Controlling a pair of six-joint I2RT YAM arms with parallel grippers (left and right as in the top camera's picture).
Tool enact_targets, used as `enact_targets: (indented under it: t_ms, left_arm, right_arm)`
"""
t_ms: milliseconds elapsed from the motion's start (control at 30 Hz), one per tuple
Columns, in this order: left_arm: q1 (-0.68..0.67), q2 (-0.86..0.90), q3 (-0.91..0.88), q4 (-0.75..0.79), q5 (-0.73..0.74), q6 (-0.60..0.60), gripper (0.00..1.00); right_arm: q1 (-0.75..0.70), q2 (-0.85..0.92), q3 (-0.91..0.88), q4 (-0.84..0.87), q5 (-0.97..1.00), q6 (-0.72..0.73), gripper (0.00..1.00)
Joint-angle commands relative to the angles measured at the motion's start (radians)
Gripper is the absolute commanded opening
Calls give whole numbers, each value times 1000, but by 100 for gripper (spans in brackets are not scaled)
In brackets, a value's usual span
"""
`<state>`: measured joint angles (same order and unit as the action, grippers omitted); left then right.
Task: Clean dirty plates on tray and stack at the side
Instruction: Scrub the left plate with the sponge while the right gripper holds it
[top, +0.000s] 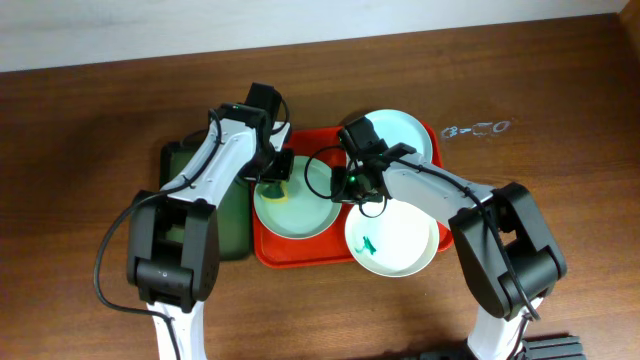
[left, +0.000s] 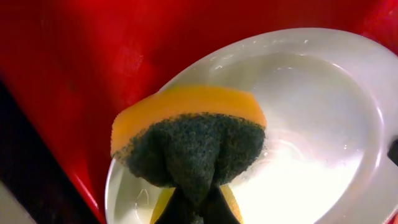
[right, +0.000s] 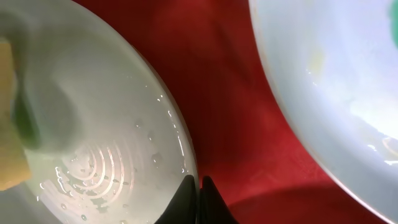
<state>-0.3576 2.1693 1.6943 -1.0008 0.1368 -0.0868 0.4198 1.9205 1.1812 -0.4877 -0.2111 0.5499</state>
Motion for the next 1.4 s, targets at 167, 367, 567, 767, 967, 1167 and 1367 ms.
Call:
enact_targets:
  t_ms: [167,367,567,767,967,1167,1367]
  left_arm:
    - [-14,-27,-136,84,73,-32,0]
    - [-19,-40,-56,88,349,-31,0]
    - [-19,-72,56,20,-23,-32,0]
    - [-21,-3,15,17,-81,-32,0]
    - [-42,105,-1,23,57,-32,0]
    - [-115,108,0,18,321,-13,0]
    - [-93,84,113,-114,258,-13,0]
  right_arm:
    - [5,-16,-13,6,-21,6,4]
    - [5,-16,-13,6,-21,6,4]
    - [5,-16,-13,6,-21,6,4]
    - [5,-16,-13,6,-21,6,4]
    - [5,-16,-13,6,-21,6,4]
    - [5,-16,-13,6,-21,6,4]
    - [5,-16,-13,6,-34,6,4]
